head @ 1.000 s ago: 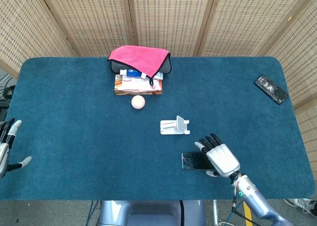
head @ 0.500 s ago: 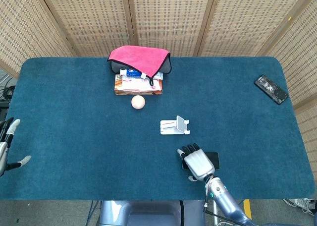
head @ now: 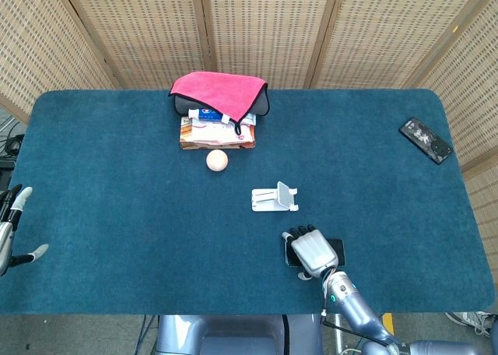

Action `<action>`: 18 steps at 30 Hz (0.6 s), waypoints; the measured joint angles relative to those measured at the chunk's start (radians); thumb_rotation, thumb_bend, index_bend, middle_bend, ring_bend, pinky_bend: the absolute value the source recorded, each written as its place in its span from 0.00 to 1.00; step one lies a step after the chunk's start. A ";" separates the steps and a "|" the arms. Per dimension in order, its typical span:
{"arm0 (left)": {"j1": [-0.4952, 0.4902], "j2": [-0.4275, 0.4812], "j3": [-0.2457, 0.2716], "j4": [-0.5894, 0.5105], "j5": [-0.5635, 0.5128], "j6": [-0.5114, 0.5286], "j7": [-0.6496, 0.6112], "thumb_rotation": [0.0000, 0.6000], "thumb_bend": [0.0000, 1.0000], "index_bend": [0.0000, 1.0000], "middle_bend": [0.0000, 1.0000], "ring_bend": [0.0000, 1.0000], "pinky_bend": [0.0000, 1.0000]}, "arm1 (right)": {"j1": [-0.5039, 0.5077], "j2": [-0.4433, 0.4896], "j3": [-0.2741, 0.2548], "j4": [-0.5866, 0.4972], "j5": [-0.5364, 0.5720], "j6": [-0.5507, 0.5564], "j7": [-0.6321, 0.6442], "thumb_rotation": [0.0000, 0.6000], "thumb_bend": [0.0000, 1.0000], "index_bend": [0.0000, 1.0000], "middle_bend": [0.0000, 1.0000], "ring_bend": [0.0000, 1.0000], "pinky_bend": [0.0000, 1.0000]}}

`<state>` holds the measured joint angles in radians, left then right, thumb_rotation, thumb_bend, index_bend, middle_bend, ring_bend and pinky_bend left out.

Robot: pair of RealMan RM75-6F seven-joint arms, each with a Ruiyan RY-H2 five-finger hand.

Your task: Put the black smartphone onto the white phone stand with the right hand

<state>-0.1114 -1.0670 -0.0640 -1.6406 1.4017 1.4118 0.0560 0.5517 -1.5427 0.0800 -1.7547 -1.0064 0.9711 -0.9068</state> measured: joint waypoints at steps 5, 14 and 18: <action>0.000 0.000 0.000 -0.001 -0.001 0.000 0.001 1.00 0.00 0.00 0.00 0.00 0.00 | 0.028 -0.003 -0.004 0.015 0.031 0.002 0.011 1.00 0.10 0.20 0.24 0.23 0.27; -0.002 0.001 0.001 -0.003 -0.005 -0.002 0.005 1.00 0.00 0.00 0.00 0.00 0.00 | 0.061 -0.006 -0.030 0.028 0.066 0.003 0.019 1.00 0.18 0.23 0.28 0.25 0.27; -0.002 0.002 0.001 -0.005 -0.006 -0.004 0.005 1.00 0.00 0.00 0.00 0.00 0.00 | 0.076 -0.012 -0.040 0.048 0.074 -0.002 0.030 1.00 0.29 0.31 0.40 0.37 0.29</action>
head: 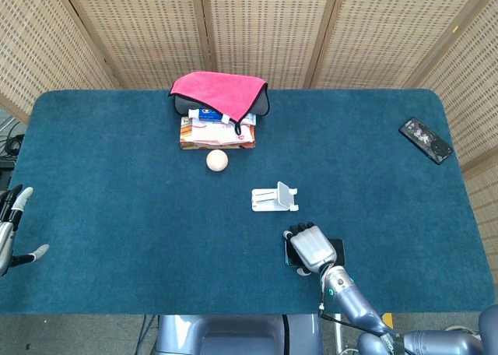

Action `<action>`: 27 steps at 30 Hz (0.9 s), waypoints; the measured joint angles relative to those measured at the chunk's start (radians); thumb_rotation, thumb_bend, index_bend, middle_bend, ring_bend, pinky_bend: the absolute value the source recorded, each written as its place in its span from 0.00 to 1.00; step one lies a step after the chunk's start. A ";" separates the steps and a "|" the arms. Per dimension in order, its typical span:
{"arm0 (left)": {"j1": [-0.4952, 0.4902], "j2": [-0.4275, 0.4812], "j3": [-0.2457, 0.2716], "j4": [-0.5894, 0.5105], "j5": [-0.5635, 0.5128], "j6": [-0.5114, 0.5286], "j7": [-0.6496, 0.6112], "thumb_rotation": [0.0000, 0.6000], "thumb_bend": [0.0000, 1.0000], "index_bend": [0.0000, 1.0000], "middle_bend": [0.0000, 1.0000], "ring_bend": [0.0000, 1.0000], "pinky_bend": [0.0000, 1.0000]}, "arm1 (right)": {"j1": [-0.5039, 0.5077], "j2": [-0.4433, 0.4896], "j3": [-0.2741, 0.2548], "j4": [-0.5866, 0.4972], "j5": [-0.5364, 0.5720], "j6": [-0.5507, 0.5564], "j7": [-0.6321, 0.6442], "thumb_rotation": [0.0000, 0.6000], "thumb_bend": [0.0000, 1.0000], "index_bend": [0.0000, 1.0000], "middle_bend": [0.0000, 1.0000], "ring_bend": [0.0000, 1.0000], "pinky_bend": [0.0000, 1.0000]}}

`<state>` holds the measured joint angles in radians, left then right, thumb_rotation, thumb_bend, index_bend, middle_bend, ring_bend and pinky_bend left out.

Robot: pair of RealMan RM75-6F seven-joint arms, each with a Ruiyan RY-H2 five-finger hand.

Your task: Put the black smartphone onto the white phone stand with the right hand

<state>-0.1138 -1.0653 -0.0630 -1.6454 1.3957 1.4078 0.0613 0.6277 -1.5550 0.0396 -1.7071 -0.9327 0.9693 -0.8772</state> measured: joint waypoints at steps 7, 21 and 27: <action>-0.002 0.000 0.000 0.002 -0.003 -0.003 0.000 1.00 0.00 0.00 0.00 0.00 0.00 | 0.004 0.005 -0.013 0.005 -0.042 0.005 0.059 1.00 0.45 0.47 0.60 0.55 0.32; -0.001 -0.003 0.003 0.000 0.000 0.000 0.007 1.00 0.00 0.00 0.00 0.00 0.00 | -0.030 0.055 -0.042 -0.007 -0.263 0.062 0.251 1.00 0.47 0.49 0.63 0.57 0.33; -0.002 -0.001 0.002 -0.003 -0.002 -0.002 0.007 1.00 0.00 0.00 0.00 0.00 0.00 | -0.044 0.077 -0.034 -0.007 -0.338 0.092 0.373 1.00 0.47 0.50 0.63 0.57 0.34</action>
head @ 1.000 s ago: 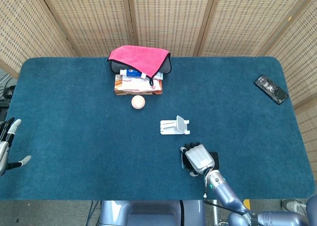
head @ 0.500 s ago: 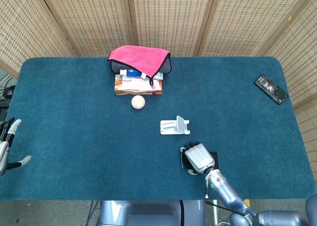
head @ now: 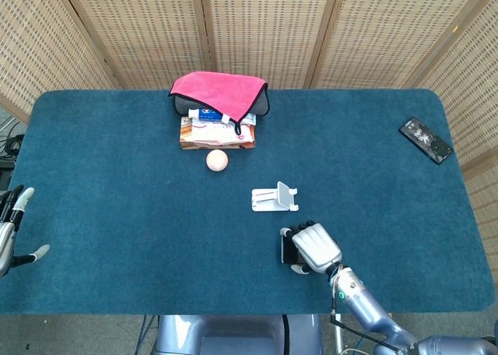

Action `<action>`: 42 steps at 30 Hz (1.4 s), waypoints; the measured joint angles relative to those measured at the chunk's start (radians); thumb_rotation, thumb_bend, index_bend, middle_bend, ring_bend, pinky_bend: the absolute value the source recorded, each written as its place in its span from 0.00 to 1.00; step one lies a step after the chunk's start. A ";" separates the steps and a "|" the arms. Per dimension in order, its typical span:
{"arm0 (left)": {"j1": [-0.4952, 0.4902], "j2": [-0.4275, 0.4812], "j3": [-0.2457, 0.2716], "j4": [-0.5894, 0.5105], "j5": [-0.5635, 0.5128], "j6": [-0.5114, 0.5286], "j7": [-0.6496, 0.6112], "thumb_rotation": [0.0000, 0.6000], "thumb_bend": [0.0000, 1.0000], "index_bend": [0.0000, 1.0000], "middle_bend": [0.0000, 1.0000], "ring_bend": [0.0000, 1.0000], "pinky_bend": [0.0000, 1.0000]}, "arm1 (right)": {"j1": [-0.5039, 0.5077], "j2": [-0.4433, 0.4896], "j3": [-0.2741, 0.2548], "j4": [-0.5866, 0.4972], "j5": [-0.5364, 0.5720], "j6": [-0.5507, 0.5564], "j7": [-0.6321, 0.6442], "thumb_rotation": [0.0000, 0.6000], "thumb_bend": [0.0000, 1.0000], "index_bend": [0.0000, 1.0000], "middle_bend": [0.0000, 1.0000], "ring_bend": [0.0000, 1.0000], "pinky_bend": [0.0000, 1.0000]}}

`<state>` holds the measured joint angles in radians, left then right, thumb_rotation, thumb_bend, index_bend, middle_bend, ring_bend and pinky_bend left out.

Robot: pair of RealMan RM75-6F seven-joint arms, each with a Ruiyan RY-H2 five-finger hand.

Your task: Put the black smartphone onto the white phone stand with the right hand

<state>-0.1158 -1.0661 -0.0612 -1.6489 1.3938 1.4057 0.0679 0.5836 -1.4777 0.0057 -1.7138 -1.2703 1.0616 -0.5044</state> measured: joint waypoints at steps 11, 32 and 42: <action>-0.008 0.006 -0.005 -0.002 -0.016 -0.020 -0.009 1.00 0.00 0.00 0.00 0.00 0.00 | 0.002 0.087 0.147 0.063 -0.062 0.039 0.463 1.00 0.47 0.50 0.63 0.57 0.34; -0.023 0.015 -0.025 0.000 -0.070 -0.053 -0.024 1.00 0.00 0.00 0.00 0.00 0.00 | 0.103 -0.084 0.218 0.477 -0.210 0.043 0.960 1.00 0.46 0.50 0.63 0.57 0.35; -0.042 0.008 -0.037 0.010 -0.120 -0.094 -0.003 1.00 0.00 0.00 0.00 0.00 0.00 | 0.185 -0.228 0.189 0.738 -0.313 0.092 1.100 1.00 0.46 0.50 0.62 0.57 0.36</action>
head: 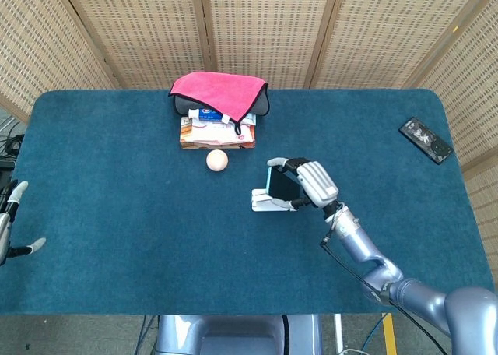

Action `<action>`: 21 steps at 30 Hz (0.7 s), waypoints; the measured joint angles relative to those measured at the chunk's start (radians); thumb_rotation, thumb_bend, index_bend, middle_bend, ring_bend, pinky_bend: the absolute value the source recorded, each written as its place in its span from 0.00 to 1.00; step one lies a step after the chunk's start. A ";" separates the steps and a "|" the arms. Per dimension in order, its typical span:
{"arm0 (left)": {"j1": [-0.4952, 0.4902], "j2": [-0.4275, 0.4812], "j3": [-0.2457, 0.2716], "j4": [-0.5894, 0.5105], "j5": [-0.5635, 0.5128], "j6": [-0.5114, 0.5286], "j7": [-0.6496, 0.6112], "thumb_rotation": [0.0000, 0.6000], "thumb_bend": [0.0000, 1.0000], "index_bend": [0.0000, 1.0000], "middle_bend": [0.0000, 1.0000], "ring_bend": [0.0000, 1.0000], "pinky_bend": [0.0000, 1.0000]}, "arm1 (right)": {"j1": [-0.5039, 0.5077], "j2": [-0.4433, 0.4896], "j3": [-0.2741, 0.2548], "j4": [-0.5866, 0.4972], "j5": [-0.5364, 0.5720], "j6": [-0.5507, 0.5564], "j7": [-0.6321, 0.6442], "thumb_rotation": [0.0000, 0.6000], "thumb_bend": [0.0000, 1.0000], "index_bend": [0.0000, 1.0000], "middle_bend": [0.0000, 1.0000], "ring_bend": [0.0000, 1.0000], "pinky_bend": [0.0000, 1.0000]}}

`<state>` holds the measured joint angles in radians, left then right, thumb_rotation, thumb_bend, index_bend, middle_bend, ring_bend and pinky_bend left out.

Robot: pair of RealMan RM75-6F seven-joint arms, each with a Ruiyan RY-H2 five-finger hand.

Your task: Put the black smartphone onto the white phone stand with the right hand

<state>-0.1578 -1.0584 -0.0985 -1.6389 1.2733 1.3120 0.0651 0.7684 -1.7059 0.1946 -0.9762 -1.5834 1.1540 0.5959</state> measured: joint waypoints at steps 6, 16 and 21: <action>-0.011 -0.007 -0.010 0.002 -0.034 -0.016 0.020 1.00 0.00 0.00 0.00 0.00 0.00 | 0.045 -0.047 -0.021 0.089 -0.032 0.007 0.022 1.00 0.47 0.50 0.62 0.57 0.37; -0.021 -0.009 -0.017 -0.003 -0.058 -0.029 0.036 1.00 0.00 0.00 0.00 0.00 0.00 | 0.074 -0.069 -0.051 0.153 -0.041 0.006 0.073 1.00 0.49 0.50 0.62 0.57 0.37; -0.022 -0.009 -0.015 -0.006 -0.060 -0.029 0.041 1.00 0.00 0.00 0.00 0.00 0.00 | 0.075 -0.074 -0.064 0.175 -0.037 0.002 0.089 1.00 0.48 0.50 0.62 0.57 0.37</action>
<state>-0.1800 -1.0674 -0.1135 -1.6446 1.2135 1.2831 0.1063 0.8435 -1.7797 0.1306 -0.8011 -1.6203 1.1561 0.6849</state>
